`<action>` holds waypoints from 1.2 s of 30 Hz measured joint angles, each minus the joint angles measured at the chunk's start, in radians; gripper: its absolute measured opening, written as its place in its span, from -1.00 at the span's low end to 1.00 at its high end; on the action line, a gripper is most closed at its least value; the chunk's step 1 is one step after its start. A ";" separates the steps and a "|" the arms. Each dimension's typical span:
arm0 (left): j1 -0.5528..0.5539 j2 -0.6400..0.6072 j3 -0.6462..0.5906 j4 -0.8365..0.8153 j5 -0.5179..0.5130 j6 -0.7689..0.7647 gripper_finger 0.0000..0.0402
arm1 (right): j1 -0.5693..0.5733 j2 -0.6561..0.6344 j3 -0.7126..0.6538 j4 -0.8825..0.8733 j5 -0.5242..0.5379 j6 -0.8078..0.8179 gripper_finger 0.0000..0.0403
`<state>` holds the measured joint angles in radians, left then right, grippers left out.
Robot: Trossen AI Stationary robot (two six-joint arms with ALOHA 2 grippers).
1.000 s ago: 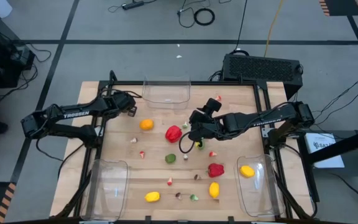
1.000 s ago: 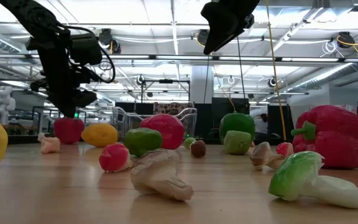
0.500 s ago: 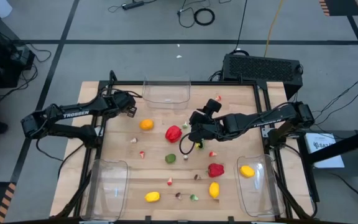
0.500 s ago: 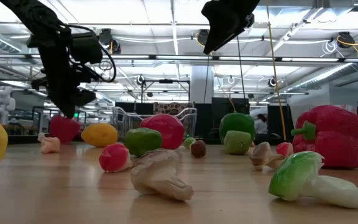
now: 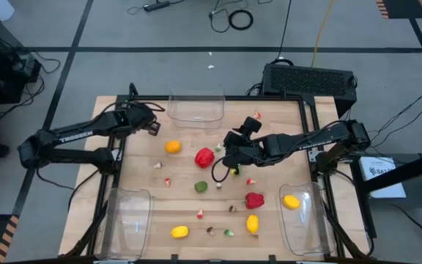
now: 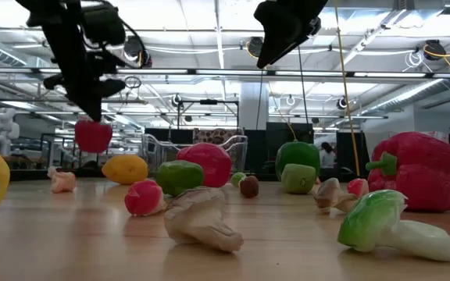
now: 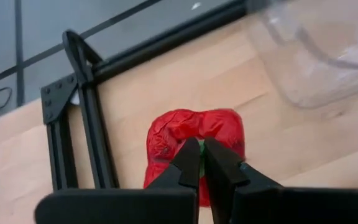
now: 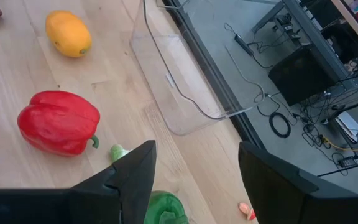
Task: Sort produce into baskets
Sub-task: Put the red bell pepper into the top transparent bin
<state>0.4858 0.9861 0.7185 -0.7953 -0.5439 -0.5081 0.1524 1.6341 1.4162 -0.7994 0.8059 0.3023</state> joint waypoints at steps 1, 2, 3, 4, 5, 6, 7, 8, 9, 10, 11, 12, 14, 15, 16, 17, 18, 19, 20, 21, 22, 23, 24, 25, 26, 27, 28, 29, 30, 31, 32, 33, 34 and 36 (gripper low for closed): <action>-0.006 -0.009 0.012 -0.005 0.011 0.000 -0.94 | 0.000 0.000 0.000 0.000 0.000 0.000 0.10; -0.011 -0.016 0.025 -0.012 0.024 0.001 -0.94 | 0.000 0.000 0.000 0.000 0.000 0.001 0.10; -0.016 -0.023 0.038 -0.015 0.042 0.008 -0.94 | 0.000 0.000 0.000 0.000 0.000 0.004 0.10; -0.021 -0.027 0.053 -0.014 0.061 0.016 -0.94 | 0.000 0.000 0.000 0.000 0.000 0.004 0.10; -0.026 -0.030 0.070 -0.013 0.079 0.022 -0.94 | 0.000 0.000 0.000 0.000 0.000 0.004 0.10; -0.031 -0.031 0.090 -0.011 0.096 0.030 -0.94 | 0.000 0.000 0.000 0.000 0.000 0.004 0.10; -0.036 -0.031 0.109 -0.011 0.110 0.043 -0.94 | 0.000 0.000 0.000 0.000 0.000 0.004 0.10; -0.041 -0.031 0.126 -0.011 0.119 0.049 -0.94 | 0.000 0.000 0.000 0.000 0.000 0.004 0.10; -0.046 -0.031 0.143 -0.014 0.126 0.051 -0.94 | 0.000 0.000 0.000 0.000 0.000 0.004 0.10; -0.053 -0.031 0.162 -0.018 0.127 0.053 -0.94 | 0.000 0.000 0.000 0.001 0.000 0.004 0.10; -0.059 -0.031 0.180 -0.018 0.128 0.059 -0.94 | 0.000 0.000 0.000 0.001 0.000 0.004 0.10; -0.065 -0.031 0.195 -0.018 0.129 0.069 -0.94 | 0.000 0.000 0.000 0.001 0.000 0.004 0.10; -0.071 -0.031 0.227 -0.019 0.130 0.080 -0.94 | 0.000 0.000 0.000 0.001 -0.001 0.004 0.10; -0.072 -0.029 0.244 -0.014 0.130 0.091 -0.94 | 0.000 0.000 0.000 0.001 0.000 0.004 0.10; -0.072 -0.026 0.259 0.002 0.130 0.106 -0.94 | 0.000 0.000 0.000 0.002 0.000 0.004 0.10; -0.072 -0.022 0.268 0.032 0.128 0.125 -0.94 | 0.000 0.000 0.000 0.002 0.000 0.004 0.10; -0.070 -0.016 0.274 0.062 0.123 0.146 -0.94 | 0.000 0.000 0.000 0.002 0.000 0.003 0.10; -0.066 -0.008 0.277 0.091 0.114 0.164 -0.94 | 0.000 0.000 0.000 0.003 0.000 0.003 0.10; -0.063 0.003 0.282 0.114 0.103 0.178 -0.94 | 0.000 0.000 0.000 0.003 0.000 0.003 0.10; -0.059 0.017 0.288 0.140 0.098 0.184 -0.94 | 0.000 0.000 0.000 0.004 0.000 0.000 0.10; -0.055 0.035 0.295 0.162 0.095 0.190 -0.94 | -0.001 0.000 0.000 0.005 0.000 -0.003 0.10; -0.051 0.052 0.299 0.182 0.095 0.201 -0.94 | -0.002 0.000 0.000 0.010 0.000 -0.009 0.10; -0.048 0.073 0.300 0.198 0.095 0.205 -0.94 | -0.003 0.000 0.000 0.016 0.000 -0.016 0.10; -0.047 0.097 0.301 0.212 0.095 0.209 -0.94 | -0.003 0.000 0.000 0.022 0.000 -0.025 0.10; -0.047 0.122 0.301 0.227 0.095 0.210 -0.94 | -0.003 0.000 0.000 0.027 0.001 -0.034 0.10; -0.047 0.148 0.301 0.242 0.095 0.210 -0.94 | -0.003 0.000 0.000 0.034 0.003 -0.043 0.10; -0.048 0.173 0.301 0.256 0.095 0.211 -0.94 | -0.003 0.000 0.000 0.038 0.005 -0.053 0.10; -0.047 0.199 0.301 0.272 0.095 0.215 -0.94 | -0.003 0.000 0.000 0.041 0.005 -0.059 0.10; -0.047 0.224 0.301 0.299 0.095 0.229 -0.94 | -0.003 0.000 0.000 0.043 0.005 -0.063 0.10; -0.047 0.248 0.301 0.329 0.095 0.237 -0.94 | -0.003 0.000 0.000 0.043 0.005 -0.068 0.10; -0.047 0.271 0.301 0.353 0.095 0.241 -0.94 | -0.003 0.000 0.000 0.043 0.005 -0.072 0.10; -0.047 0.294 0.301 0.377 0.095 0.247 -0.94 | -0.003 0.000 0.000 0.043 0.005 -0.075 0.10; -0.047 0.315 0.301 0.400 0.095 0.253 -0.94 | -0.003 0.000 0.000 0.043 0.005 -0.078 0.10; -0.039 0.356 0.301 0.433 0.096 0.254 -0.94 | -0.003 0.000 0.000 0.043 0.005 -0.079 0.10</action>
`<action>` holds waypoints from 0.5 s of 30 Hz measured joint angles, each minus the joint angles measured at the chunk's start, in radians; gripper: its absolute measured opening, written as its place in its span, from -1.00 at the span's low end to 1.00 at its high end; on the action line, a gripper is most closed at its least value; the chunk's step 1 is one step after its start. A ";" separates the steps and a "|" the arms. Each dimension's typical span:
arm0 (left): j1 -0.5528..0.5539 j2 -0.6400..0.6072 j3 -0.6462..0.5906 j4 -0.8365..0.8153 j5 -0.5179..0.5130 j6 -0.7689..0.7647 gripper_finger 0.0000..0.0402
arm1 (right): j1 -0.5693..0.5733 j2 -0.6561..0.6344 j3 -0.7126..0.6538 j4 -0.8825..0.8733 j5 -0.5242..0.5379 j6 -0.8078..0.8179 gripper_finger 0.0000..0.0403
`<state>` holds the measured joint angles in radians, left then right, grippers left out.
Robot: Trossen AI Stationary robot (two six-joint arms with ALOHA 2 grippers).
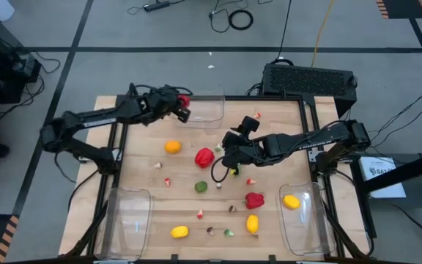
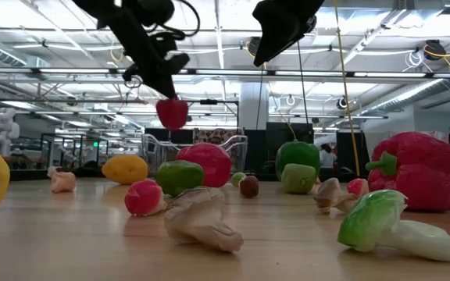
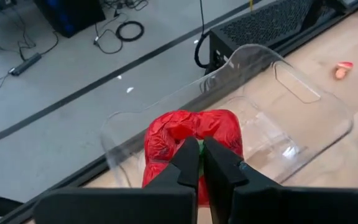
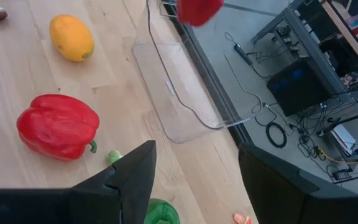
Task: Sort produce into baskets
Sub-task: Put the red bell pepper into the top transparent bin
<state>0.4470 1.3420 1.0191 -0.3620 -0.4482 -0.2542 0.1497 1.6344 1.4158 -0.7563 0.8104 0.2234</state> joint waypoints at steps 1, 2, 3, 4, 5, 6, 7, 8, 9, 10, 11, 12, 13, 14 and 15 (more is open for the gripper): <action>0.006 0.020 0.000 0.016 0.002 -0.001 -0.94 | 0.000 0.000 0.000 0.000 0.000 0.000 0.10; 0.012 0.040 0.000 0.031 0.002 -0.002 -0.94 | 0.001 0.000 0.000 -0.002 0.000 0.000 0.10; 0.020 0.060 0.000 0.041 0.002 -0.002 -0.94 | 0.002 0.000 0.000 -0.004 0.000 0.000 0.10; 0.028 0.079 0.000 0.044 0.003 -0.008 -0.94 | 0.002 0.000 0.000 -0.005 0.000 0.000 0.10; 0.037 0.097 0.000 0.042 0.004 -0.023 -0.94 | 0.003 0.000 0.000 -0.007 0.000 0.000 0.10; 0.044 0.113 0.000 0.037 0.004 -0.043 -0.94 | 0.003 0.000 0.000 -0.009 -0.002 0.000 0.10; 0.051 0.127 0.000 0.032 0.004 -0.060 -0.94 | 0.003 0.000 0.000 -0.014 -0.004 0.003 0.10; 0.056 0.138 0.000 0.030 0.004 -0.075 -0.94 | 0.003 0.000 0.000 -0.022 -0.005 0.011 0.10; 0.060 0.150 0.000 0.034 0.005 -0.083 -0.94 | 0.003 0.000 0.000 -0.031 -0.006 0.020 0.10; 0.062 0.160 0.000 0.042 0.004 -0.091 -0.94 | 0.003 0.000 0.000 -0.039 -0.006 0.029 0.10; 0.065 0.170 0.000 0.046 0.005 -0.100 -0.94 | 0.003 0.000 0.000 -0.049 -0.006 0.039 0.10; 0.066 0.180 0.000 0.045 0.005 -0.104 -0.94 | 0.003 0.000 0.000 -0.059 -0.006 0.048 0.10; 0.069 0.189 0.000 0.045 0.005 -0.105 -0.94 | 0.003 0.000 0.000 -0.065 -0.006 0.057 0.10; 0.070 0.199 0.000 0.045 0.005 -0.105 -0.94 | 0.003 0.000 0.000 -0.071 -0.006 0.067 0.10; 0.071 0.209 0.000 0.045 0.006 -0.105 -0.94 | 0.003 0.000 0.000 -0.080 -0.006 0.075 0.10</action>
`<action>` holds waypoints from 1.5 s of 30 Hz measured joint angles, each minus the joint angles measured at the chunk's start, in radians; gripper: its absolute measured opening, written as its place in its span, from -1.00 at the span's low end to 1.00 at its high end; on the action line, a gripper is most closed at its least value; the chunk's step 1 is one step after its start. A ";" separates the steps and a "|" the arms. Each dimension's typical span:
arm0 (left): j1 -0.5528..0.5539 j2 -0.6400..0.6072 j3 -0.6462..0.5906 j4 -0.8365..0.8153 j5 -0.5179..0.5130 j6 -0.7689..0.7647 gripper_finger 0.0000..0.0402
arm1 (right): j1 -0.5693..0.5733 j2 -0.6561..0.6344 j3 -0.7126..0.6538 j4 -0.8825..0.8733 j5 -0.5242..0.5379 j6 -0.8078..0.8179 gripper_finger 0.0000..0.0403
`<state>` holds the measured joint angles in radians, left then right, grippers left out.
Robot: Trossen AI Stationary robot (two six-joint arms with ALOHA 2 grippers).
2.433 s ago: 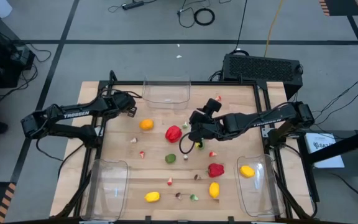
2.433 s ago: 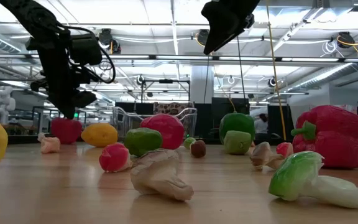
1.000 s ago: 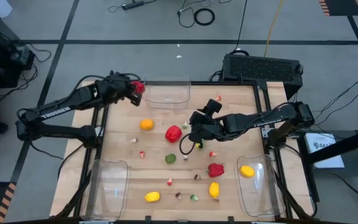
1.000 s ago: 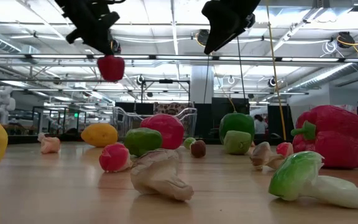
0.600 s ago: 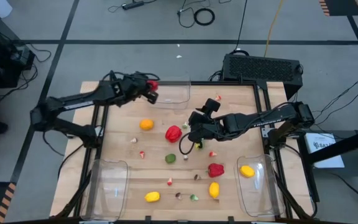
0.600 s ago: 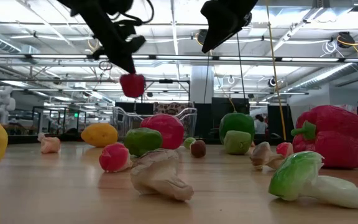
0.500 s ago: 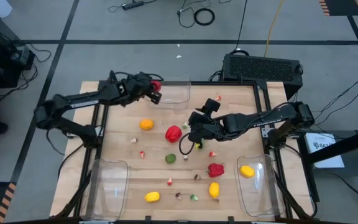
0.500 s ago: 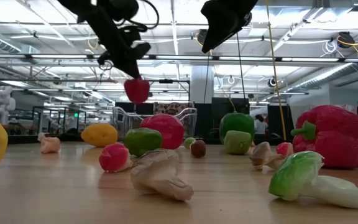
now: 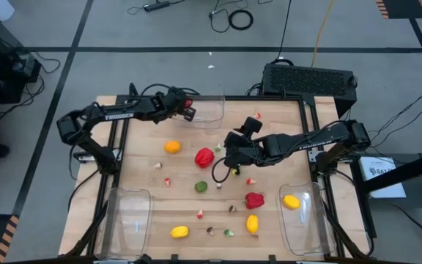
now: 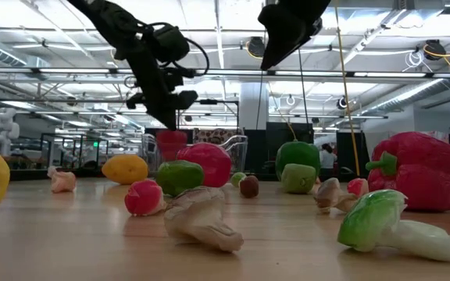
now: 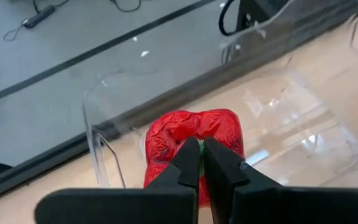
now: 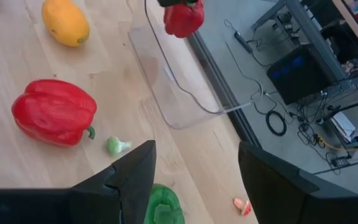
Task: Sort produce into baskets
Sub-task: Put the red bell pepper into the top transparent bin
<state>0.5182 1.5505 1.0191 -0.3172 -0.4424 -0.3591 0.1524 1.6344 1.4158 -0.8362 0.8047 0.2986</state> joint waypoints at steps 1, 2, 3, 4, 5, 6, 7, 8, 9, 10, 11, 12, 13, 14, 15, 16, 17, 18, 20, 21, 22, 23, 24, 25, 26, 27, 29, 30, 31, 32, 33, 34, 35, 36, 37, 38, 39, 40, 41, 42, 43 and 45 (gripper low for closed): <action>0.002 0.010 0.000 0.000 0.000 0.000 -0.94 | 0.000 0.000 0.000 -0.006 0.000 0.008 0.10; 0.004 0.021 0.000 0.000 0.001 -0.001 -0.94 | 0.000 0.000 0.000 -0.010 0.000 0.014 0.10; 0.005 0.030 0.000 -0.001 0.005 -0.002 -0.94 | 0.000 0.000 0.000 -0.015 0.000 0.020 0.10; 0.005 0.041 0.000 -0.002 0.008 -0.002 -0.94 | 0.000 0.000 0.000 -0.019 0.000 0.026 0.10; 0.006 0.050 0.000 -0.002 0.013 -0.002 -0.94 | 0.001 0.000 0.000 -0.020 0.000 0.032 0.10; 0.006 0.058 0.000 -0.002 0.017 -0.002 -0.94 | 0.002 0.000 0.000 -0.022 0.000 0.036 0.10; 0.005 0.065 0.000 -0.002 0.017 -0.003 -0.94 | 0.004 0.000 0.000 -0.026 0.000 0.040 0.10; 0.005 0.069 -0.001 -0.002 0.018 -0.006 -0.94 | 0.006 0.000 0.000 -0.029 0.001 0.043 0.10; 0.005 0.071 -0.001 -0.004 0.019 -0.012 -0.94 | 0.008 0.000 0.000 -0.030 0.000 0.044 0.10; 0.005 0.074 -0.001 -0.003 0.018 -0.021 -0.93 | 0.011 0.000 0.000 -0.030 0.000 0.045 0.10; 0.005 0.078 -0.001 -0.002 0.016 -0.026 -0.92 | 0.013 0.000 0.000 -0.030 0.001 0.046 0.10; 0.008 0.081 -0.001 -0.006 0.015 -0.027 -0.91 | 0.013 0.000 0.000 -0.030 0.002 0.046 0.10; 0.010 0.082 -0.001 -0.011 0.016 -0.027 -0.90 | 0.014 0.000 0.000 -0.030 0.003 0.046 0.10; 0.013 0.082 -0.002 -0.011 0.019 -0.028 -0.90 | 0.014 0.000 0.000 -0.030 0.003 0.046 0.10; 0.014 0.081 -0.002 -0.009 0.021 -0.028 -0.89 | 0.014 0.000 0.000 -0.031 0.002 0.048 0.10; 0.014 0.081 -0.002 -0.008 0.021 -0.028 -0.89 | 0.013 0.000 0.000 -0.031 0.002 0.049 0.10; 0.014 0.081 -0.002 -0.011 0.022 -0.028 -0.89 | 0.013 0.000 0.000 -0.031 0.002 0.049 0.10; 0.014 0.081 -0.002 -0.013 0.022 -0.028 -0.88 | 0.013 0.000 0.000 -0.031 0.002 0.049 0.10; 0.017 0.081 -0.002 -0.014 0.027 -0.028 -0.88 | 0.013 0.000 0.000 -0.032 0.002 0.049 0.10; 0.019 0.081 -0.002 -0.014 0.041 -0.028 -0.88 | 0.013 0.000 0.000 -0.032 0.002 0.049 0.10; 0.022 0.081 -0.002 -0.014 0.056 -0.029 -0.88 | 0.013 0.000 0.000 -0.033 0.002 0.049 0.10; 0.023 0.084 -0.002 -0.013 0.065 -0.029 -0.88 | 0.013 0.000 0.000 -0.033 0.002 0.049 0.10; 0.023 0.088 -0.002 -0.010 0.075 -0.029 -0.88 | 0.013 0.000 0.000 -0.033 0.002 0.049 0.10; 0.025 0.090 -0.002 -0.011 0.076 -0.029 -0.88 | 0.013 0.000 0.000 -0.033 0.002 0.049 0.10; 0.026 0.091 -0.002 -0.017 0.078 -0.028 -0.88 | 0.013 0.000 0.000 -0.033 0.001 0.049 0.10; 0.026 0.091 -0.002 -0.018 0.078 -0.028 -0.88 | 0.013 0.000 0.000 -0.034 0.000 0.049 0.10; 0.026 0.090 -0.002 -0.016 0.079 -0.028 -0.88 | 0.014 0.000 0.000 -0.034 0.000 0.049 0.10; 0.026 0.090 -0.002 -0.017 0.079 -0.029 -0.88 | 0.014 0.000 0.000 -0.034 0.000 0.049 0.10; 0.026 0.090 -0.002 -0.017 0.079 -0.029 -0.88 | 0.016 0.000 0.000 -0.034 0.000 0.049 0.10; 0.026 0.090 -0.002 -0.017 0.079 -0.029 -0.88 | 0.018 0.000 0.000 -0.034 0.000 0.049 0.10; 0.026 0.090 -0.002 -0.018 0.080 -0.029 -0.88 | 0.020 0.000 0.000 -0.034 0.001 0.049 0.10; 0.026 0.090 -0.002 -0.021 0.080 -0.029 -0.88 | 0.020 0.000 0.000 -0.034 0.000 0.048 0.10; 0.026 0.090 -0.002 -0.025 0.080 -0.030 -0.88 | 0.021 0.000 0.000 -0.035 0.000 0.048 0.10; 0.026 0.090 -0.002 -0.029 0.080 -0.030 -0.88 | 0.022 0.000 0.000 -0.037 0.000 0.048 0.10; 0.026 0.090 -0.002 -0.031 0.080 -0.031 -0.88 | 0.023 0.000 0.000 -0.039 0.001 0.048 0.10; 0.026 0.090 -0.002 -0.033 0.080 -0.031 -0.87 | 0.023 0.000 0.000 -0.039 0.000 0.048 0.10; 0.026 0.090 -0.002 -0.033 0.081 -0.031 -0.87 | 0.023 0.000 0.000 -0.038 0.000 0.048 0.10; 0.026 0.090 -0.002 -0.034 0.082 -0.031 -0.87 | 0.023 0.000 0.000 -0.039 0.000 0.047 0.10; 0.026 0.090 -0.002 -0.036 0.089 -0.031 -0.87 | 0.023 0.000 0.000 -0.038 0.001 0.047 0.10; 0.026 0.090 -0.002 -0.037 0.101 -0.031 -0.87 | 0.023 0.000 0.000 -0.039 0.002 0.047 0.10; 0.026 0.090 -0.002 -0.037 0.106 -0.031 -0.87 | 0.023 0.000 0.000 -0.038 0.005 0.046 0.10; 0.026 0.090 -0.002 -0.037 0.111 -0.029 -0.87 | 0.023 0.000 0.000 -0.038 0.006 0.046 0.10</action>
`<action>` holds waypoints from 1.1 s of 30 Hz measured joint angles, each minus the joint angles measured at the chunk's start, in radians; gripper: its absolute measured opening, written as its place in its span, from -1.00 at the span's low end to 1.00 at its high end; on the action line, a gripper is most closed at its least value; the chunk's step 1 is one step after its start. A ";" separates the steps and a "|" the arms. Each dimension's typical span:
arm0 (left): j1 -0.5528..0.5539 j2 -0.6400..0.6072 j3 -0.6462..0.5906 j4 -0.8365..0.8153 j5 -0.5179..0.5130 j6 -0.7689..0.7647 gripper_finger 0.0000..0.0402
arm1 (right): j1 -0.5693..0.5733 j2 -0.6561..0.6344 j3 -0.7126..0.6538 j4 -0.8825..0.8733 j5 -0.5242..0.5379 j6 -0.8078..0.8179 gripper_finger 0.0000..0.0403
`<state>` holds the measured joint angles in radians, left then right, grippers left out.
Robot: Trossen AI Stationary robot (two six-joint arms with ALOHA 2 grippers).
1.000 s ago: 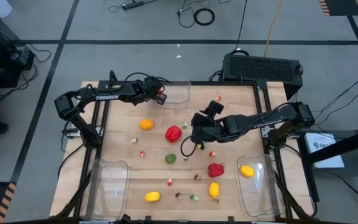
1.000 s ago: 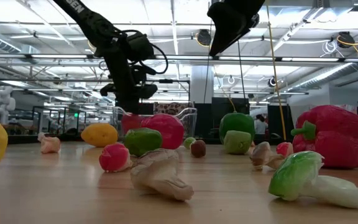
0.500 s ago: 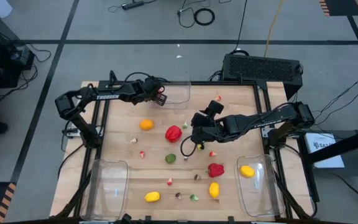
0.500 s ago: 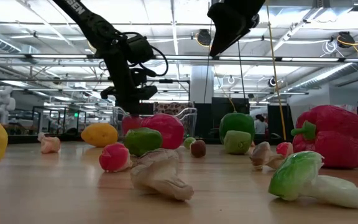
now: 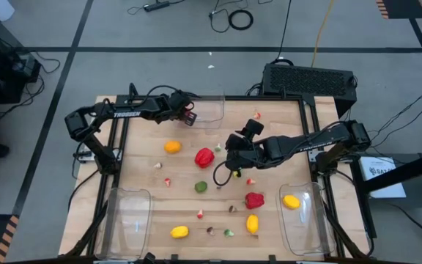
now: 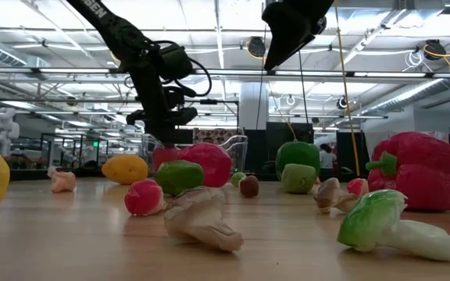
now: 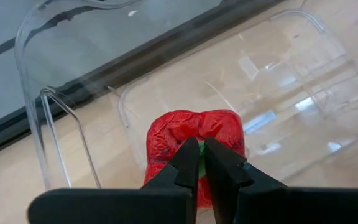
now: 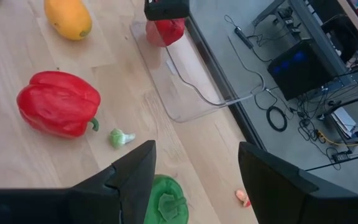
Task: Sort produce into baskets
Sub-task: Put the red bell pepper into the top transparent bin, then put the green bell pepper into the top transparent bin
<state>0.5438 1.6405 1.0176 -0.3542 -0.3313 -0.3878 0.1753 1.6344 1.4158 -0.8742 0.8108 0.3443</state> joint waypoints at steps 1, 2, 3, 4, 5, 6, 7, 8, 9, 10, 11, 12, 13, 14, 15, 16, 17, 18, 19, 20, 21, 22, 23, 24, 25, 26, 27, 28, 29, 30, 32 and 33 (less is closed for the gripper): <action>0.000 0.000 0.000 0.000 0.000 0.001 -0.87 | 0.000 0.000 0.000 0.000 0.000 0.000 0.10; 0.000 0.000 0.000 -0.001 0.000 0.001 -0.87 | 0.000 0.000 0.000 0.000 0.000 0.000 0.10; 0.000 0.000 0.000 -0.002 0.000 0.001 -0.87 | 0.002 0.000 0.000 0.000 0.000 0.000 0.10; 0.000 0.000 0.000 -0.002 0.002 0.001 -0.87 | 0.002 0.000 0.000 0.000 0.000 0.000 0.10; 0.000 0.000 0.000 -0.002 0.011 0.002 -0.87 | 0.003 0.000 0.000 0.000 0.000 0.000 0.10; 0.000 0.000 0.000 -0.003 0.017 0.004 -0.87 | 0.003 0.000 0.000 0.001 0.000 0.000 0.10; 0.000 0.000 0.000 -0.004 0.018 0.008 -0.87 | 0.004 0.000 0.000 0.001 0.000 0.000 0.10; 0.000 0.000 0.000 -0.004 0.021 0.009 -0.86 | 0.004 0.000 0.000 0.001 0.000 0.000 0.10; 0.000 0.000 0.000 -0.004 0.021 0.009 -0.84 | 0.004 0.000 0.000 0.001 0.000 0.000 0.10; 0.000 0.000 0.000 -0.006 0.021 0.011 -0.81 | 0.004 -0.001 0.000 0.001 0.000 0.000 0.10; 0.000 0.000 0.000 -0.008 0.021 0.014 -0.76 | 0.004 -0.001 0.000 0.001 0.000 0.000 0.10; 0.000 0.000 0.000 -0.009 0.021 0.018 -0.71 | 0.004 -0.002 0.000 0.002 0.000 0.000 0.10; 0.000 0.000 0.000 -0.008 0.021 0.019 -0.65 | 0.004 -0.002 0.000 0.002 0.000 0.000 0.10; 0.000 0.000 0.000 -0.008 0.021 0.019 -0.58 | 0.004 -0.002 0.000 0.002 0.000 0.000 0.10; 0.000 0.000 0.000 -0.007 0.021 0.018 -0.52 | 0.004 -0.002 0.000 0.002 0.000 0.000 0.10; 0.000 0.000 0.000 -0.005 0.022 0.020 -0.47 | 0.004 -0.002 0.000 0.002 0.000 0.000 0.10; 0.000 0.000 0.001 -0.006 0.023 0.027 -0.43 | 0.004 -0.002 0.000 0.002 0.000 0.000 0.10; 0.000 0.000 0.008 -0.016 0.026 0.030 -0.39 | 0.004 -0.002 0.000 0.002 0.000 0.000 0.10; 0.000 -0.001 0.020 -0.038 0.031 0.033 -0.36 | 0.004 -0.002 0.000 0.002 0.000 0.000 0.10; 0.000 -0.004 0.035 -0.060 0.037 0.037 -0.35 | 0.004 -0.002 0.000 0.002 0.000 0.000 0.10; 0.000 -0.007 0.052 -0.083 0.037 0.047 -0.34 | 0.004 -0.002 0.000 0.002 0.000 0.000 0.10; 0.000 -0.008 0.074 -0.106 0.037 0.058 -0.34 | 0.004 -0.002 0.000 0.002 0.000 0.000 0.10; 0.000 -0.009 0.099 -0.130 0.038 0.066 -0.33 | 0.004 -0.002 0.000 0.002 0.001 0.000 0.10; 0.000 -0.015 0.121 -0.161 0.039 0.077 -0.33 | 0.004 -0.002 0.000 0.002 0.002 -0.001 0.10; 0.000 -0.022 0.143 -0.200 0.040 0.085 -0.33 | 0.004 -0.002 0.000 0.001 0.002 -0.001 0.10; -0.001 -0.030 0.169 -0.233 0.040 0.096 -0.33 | 0.004 -0.002 0.000 0.000 0.003 -0.001 0.10; -0.005 -0.042 0.191 -0.249 0.040 0.109 -0.33 | 0.004 -0.002 0.000 -0.001 0.005 -0.001 0.10; -0.010 -0.059 0.205 -0.271 0.040 0.117 -0.33 | 0.004 -0.002 0.000 -0.003 0.006 -0.001 0.10; -0.017 -0.080 0.214 -0.297 0.039 0.131 -0.33 | 0.004 -0.002 0.000 -0.007 0.007 -0.001 0.10; -0.030 -0.106 0.218 -0.306 0.039 0.145 -0.33 | 0.004 -0.003 0.000 -0.015 0.008 0.000 0.10; -0.059 -0.169 0.218 -0.307 0.040 0.178 -0.33 | 0.004 -0.003 0.000 -0.039 0.008 0.000 0.10; -0.078 -0.205 0.215 -0.315 0.042 0.197 -0.33 | 0.004 -0.003 0.000 -0.052 0.009 0.001 0.10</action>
<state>0.4659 1.4358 1.2325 -0.6691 -0.2896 -0.1911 0.1795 1.6318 1.4158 -0.9266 0.8195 0.3450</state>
